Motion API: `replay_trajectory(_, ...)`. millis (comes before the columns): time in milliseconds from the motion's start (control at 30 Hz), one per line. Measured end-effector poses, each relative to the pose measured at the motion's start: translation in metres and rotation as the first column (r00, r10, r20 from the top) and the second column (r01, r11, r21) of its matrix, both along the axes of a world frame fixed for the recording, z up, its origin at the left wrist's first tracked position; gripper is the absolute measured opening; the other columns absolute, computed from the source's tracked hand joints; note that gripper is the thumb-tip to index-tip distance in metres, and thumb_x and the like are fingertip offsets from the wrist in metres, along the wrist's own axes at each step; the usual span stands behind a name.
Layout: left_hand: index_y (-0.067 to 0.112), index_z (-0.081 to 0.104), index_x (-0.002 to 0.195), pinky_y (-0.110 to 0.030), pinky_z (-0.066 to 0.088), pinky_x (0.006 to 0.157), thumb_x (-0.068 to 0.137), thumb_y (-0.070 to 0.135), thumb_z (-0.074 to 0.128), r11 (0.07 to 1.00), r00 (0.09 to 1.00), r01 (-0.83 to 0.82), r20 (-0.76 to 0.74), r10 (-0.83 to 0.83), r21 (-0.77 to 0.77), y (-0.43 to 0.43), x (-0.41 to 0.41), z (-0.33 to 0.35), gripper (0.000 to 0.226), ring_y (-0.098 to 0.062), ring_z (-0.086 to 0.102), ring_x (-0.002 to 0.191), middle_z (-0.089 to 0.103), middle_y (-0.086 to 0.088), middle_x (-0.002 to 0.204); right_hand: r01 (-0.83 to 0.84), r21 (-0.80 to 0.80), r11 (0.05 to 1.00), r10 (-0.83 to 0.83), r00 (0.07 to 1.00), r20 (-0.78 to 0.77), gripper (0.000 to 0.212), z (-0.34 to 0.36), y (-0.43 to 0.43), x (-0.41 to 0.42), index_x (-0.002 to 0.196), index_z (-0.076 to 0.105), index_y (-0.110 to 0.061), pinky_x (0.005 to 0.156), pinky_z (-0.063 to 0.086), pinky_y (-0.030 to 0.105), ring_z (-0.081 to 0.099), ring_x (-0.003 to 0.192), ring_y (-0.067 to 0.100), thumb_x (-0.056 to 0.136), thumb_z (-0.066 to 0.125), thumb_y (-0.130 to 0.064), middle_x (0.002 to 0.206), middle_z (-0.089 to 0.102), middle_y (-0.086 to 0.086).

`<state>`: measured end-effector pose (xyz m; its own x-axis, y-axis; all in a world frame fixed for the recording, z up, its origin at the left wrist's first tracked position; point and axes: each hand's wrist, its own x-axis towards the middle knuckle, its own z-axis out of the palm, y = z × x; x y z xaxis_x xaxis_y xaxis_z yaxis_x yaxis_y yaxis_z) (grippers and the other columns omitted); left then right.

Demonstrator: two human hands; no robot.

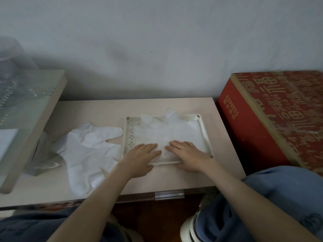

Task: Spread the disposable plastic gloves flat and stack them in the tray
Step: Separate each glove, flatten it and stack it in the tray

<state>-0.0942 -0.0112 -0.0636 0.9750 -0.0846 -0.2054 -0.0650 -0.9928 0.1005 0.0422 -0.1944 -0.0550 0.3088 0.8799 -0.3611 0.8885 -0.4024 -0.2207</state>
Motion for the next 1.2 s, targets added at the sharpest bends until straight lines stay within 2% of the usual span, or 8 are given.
replay_trajectory(100,0.025,0.026,0.149,-0.033,0.015,0.116,0.099,0.026,0.040,0.998,0.998,-0.063,0.018,0.063,-0.007,0.005,0.008,-0.003,0.052,-0.021,0.022,0.144,0.015,-0.004,0.159,0.126,0.027,0.992,-0.124,0.990,-0.063,0.071,0.002,0.001,0.011,0.152,0.015,-0.028,0.116,0.012,0.028,0.012,0.146,0.016,0.092,0.050,-0.010,0.160,0.012,-0.003)
replay_trajectory(300,0.027,0.021,0.150,-0.031,0.017,0.114,0.102,0.016,0.030,0.990,0.990,-0.140,-0.009,0.140,0.007,0.009,0.029,-0.002,0.050,-0.019,0.022,0.144,0.014,-0.001,0.159,0.187,0.038,0.982,-0.182,0.978,-0.102,0.063,0.007,0.014,0.036,0.149,0.028,-0.023,0.116,0.019,0.026,0.021,0.144,0.015,0.092,0.049,-0.009,0.158,0.020,-0.003)
replay_trajectory(400,0.027,0.026,0.148,-0.032,0.017,0.115,0.101,0.033,0.034,0.989,0.988,-0.148,-0.041,0.147,-0.006,0.011,0.040,0.000,0.048,-0.020,0.023,0.143,0.019,-0.001,0.158,0.185,0.024,0.982,-0.181,0.974,-0.134,0.064,0.013,0.021,0.046,0.147,0.033,-0.020,0.111,0.021,0.022,0.025,0.141,0.014,0.088,0.057,-0.015,0.155,0.027,-0.005)
replay_trajectory(533,0.025,0.049,0.134,-0.035,0.026,0.109,0.096,0.056,0.034,0.963,0.962,-0.261,0.065,0.265,-0.059,0.015,0.063,0.018,0.051,-0.020,0.036,0.134,0.037,0.001,0.149,0.286,0.081,0.955,-0.266,0.944,-0.195,0.060,0.017,0.035,0.064,0.142,0.040,-0.019,0.112,0.027,0.033,0.033,0.136,0.017,0.089,0.060,-0.040,0.146,0.040,-0.001)
replay_trajectory(633,0.018,0.055,0.125,-0.036,0.037,0.098,0.099,0.042,0.038,0.896,0.893,-0.378,0.163,0.419,-0.232,0.022,0.090,0.033,0.039,-0.023,0.047,0.120,0.051,-0.003,0.132,0.443,0.272,0.854,-0.392,0.892,-0.224,0.046,0.014,0.050,0.082,0.135,0.047,-0.013,0.107,0.033,0.032,0.042,0.128,0.020,0.093,0.057,-0.030,0.136,0.048,0.005)
replay_trajectory(833,0.012,0.057,0.122,-0.025,0.039,0.084,0.098,0.018,0.041,0.655,0.735,-0.531,0.092,0.672,-0.537,0.026,0.139,0.036,0.030,-0.021,0.055,0.106,0.057,-0.006,0.122,0.708,0.453,0.541,-0.612,0.701,-0.366,0.039,0.007,0.086,0.114,0.123,0.051,-0.005,0.087,0.043,0.033,0.054,0.104,0.024,0.091,0.062,-0.024,0.118,0.055,0.010)
replay_trajectory(967,0.011,0.057,0.123,-0.019,0.033,0.079,0.097,0.015,0.043,0.582,0.696,-0.565,0.041,0.717,-0.585,0.024,0.169,0.025,0.030,-0.020,0.054,0.109,0.058,-0.006,0.123,0.727,0.488,0.482,-0.621,0.677,-0.395,0.045,-0.009,0.105,0.129,0.119,0.054,-0.003,0.090,0.042,0.033,0.051,0.108,0.026,0.086,0.068,-0.030,0.116,0.055,0.012)
replay_trajectory(1200,0.011,0.061,0.118,-0.030,0.042,0.086,0.096,0.018,0.043,0.528,0.656,-0.611,-0.004,0.755,-0.589,0.022,0.194,0.003,0.029,-0.026,0.055,0.108,0.060,-0.008,0.116,0.700,0.598,0.391,-0.588,0.690,-0.423,0.008,-0.033,0.108,0.143,0.080,0.063,-0.004,0.077,0.044,0.036,0.055,0.085,0.028,0.083,0.066,-0.011,0.083,0.057,0.005)
